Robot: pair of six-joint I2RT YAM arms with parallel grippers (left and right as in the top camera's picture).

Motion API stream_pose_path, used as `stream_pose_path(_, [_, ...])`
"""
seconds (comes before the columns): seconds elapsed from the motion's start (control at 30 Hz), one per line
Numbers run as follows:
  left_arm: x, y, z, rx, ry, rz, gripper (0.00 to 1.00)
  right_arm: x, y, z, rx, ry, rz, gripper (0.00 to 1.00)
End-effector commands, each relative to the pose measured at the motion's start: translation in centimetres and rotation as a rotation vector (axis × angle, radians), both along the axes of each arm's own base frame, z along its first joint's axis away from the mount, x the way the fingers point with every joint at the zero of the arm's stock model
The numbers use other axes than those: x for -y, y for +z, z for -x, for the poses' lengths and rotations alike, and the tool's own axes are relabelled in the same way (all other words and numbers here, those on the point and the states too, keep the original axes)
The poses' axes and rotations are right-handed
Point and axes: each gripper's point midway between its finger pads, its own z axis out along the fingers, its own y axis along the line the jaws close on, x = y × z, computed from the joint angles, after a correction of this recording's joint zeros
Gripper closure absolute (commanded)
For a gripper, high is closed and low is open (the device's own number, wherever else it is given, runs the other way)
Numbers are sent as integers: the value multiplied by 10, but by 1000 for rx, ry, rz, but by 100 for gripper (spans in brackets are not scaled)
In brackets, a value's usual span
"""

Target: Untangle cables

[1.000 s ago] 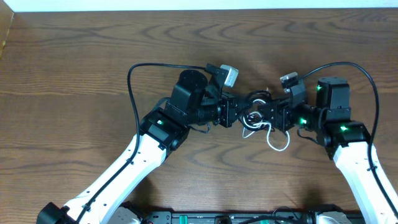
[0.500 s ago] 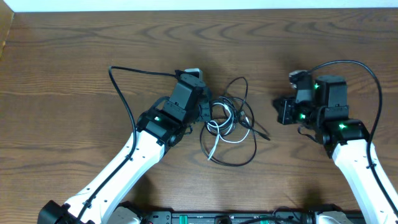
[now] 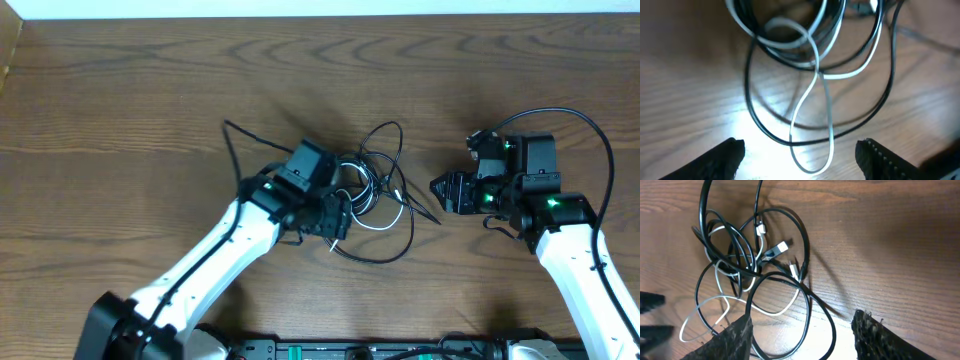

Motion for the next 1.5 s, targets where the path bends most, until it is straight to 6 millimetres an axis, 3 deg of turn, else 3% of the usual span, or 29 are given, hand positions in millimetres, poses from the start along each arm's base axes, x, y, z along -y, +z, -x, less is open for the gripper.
stream_pose_path(0.0, [12,-33,25,-91,-147,-50,24,-1,3,-1,12,16,-4,37])
stream_pose_path(0.03, [15,-41,30,-114,-164,-67,25,-1,3,-1,12,16,-4,36])
stream_pose_path(0.07, [18,-48,34,-130,-180,-79,33,-1,3,-1,12,16,-3,36])
stream_pose_path(0.1, [21,-50,33,-126,-188,-76,67,0,2,-1,13,11,5,36])
stream_pose_path(0.13, [24,-47,30,-111,-186,-66,92,1,2,-1,13,9,9,35])
stream_pose_path(0.17, [27,-38,23,-92,-178,-51,93,1,2,-1,13,9,9,34])
stream_pose_path(0.2, [34,-16,13,-62,-166,-2,93,1,2,-1,13,9,9,33])
stream_pose_path(0.3, [44,75,-29,124,-90,157,93,6,1,-3,16,-7,35,31])
stream_pose_path(0.33, [42,99,-38,178,-63,194,93,5,1,-3,17,-7,34,31])
stream_pose_path(0.37, [35,140,-52,279,-23,255,93,5,1,-4,19,-7,33,28])
stream_pose_path(0.43, [12,195,-70,416,103,360,93,4,2,-4,22,-3,28,26])
stream_pose_path(0.53, [-22,256,-78,535,287,513,93,-17,17,-7,77,89,-81,20])
stream_pose_path(0.63, [-11,302,-66,625,202,664,93,-43,43,-11,182,213,-208,15])
stream_pose_path(0.73, [-6,337,-58,721,144,762,93,-50,41,-17,230,243,-144,7])
stream_pose_path(0.8, [-6,347,-59,752,140,785,93,-62,31,-16,210,273,-124,8])
stream_pose_path(0.93, [-6,348,-59,747,147,795,93,-94,8,-19,189,362,-132,12])
stream_pose_path(1.03, [-6,347,-58,736,153,797,93,-120,-14,-32,212,416,-138,18])
stream_pose_path(1.13, [-6,342,-58,717,158,786,93,-123,-50,-56,207,340,-64,16])
stream_pose_path(1.17, [-6,340,-58,709,160,781,93,-128,-57,-59,197,331,-76,26])
stream_pose_path(1.23, [-7,334,-58,701,158,761,92,-130,-65,-62,179,306,-88,65])
stream_pose_path(1.27, [-10,328,-60,708,162,724,92,-111,-78,-68,147,210,-2,99])
stream_pose_path(1.3, [-20,313,-67,717,200,635,93,-83,-93,-71,94,79,112,99])
stream_pose_path(1.33, [-41,295,-77,726,282,511,93,-43,-107,-69,29,-71,239,99])
stream_pose_path(1.37, [-78,273,-89,727,436,347,93,-16,-111,-68,-8,-159,295,99])
stream_pose_path(1.4, [-116,259,-95,728,567,215,93,13,-107,-69,-32,-236,311,99])
stream_pose_path(1.47, [-154,251,-99,733,689,116,93,47,-93,-73,-28,-330,304,99])
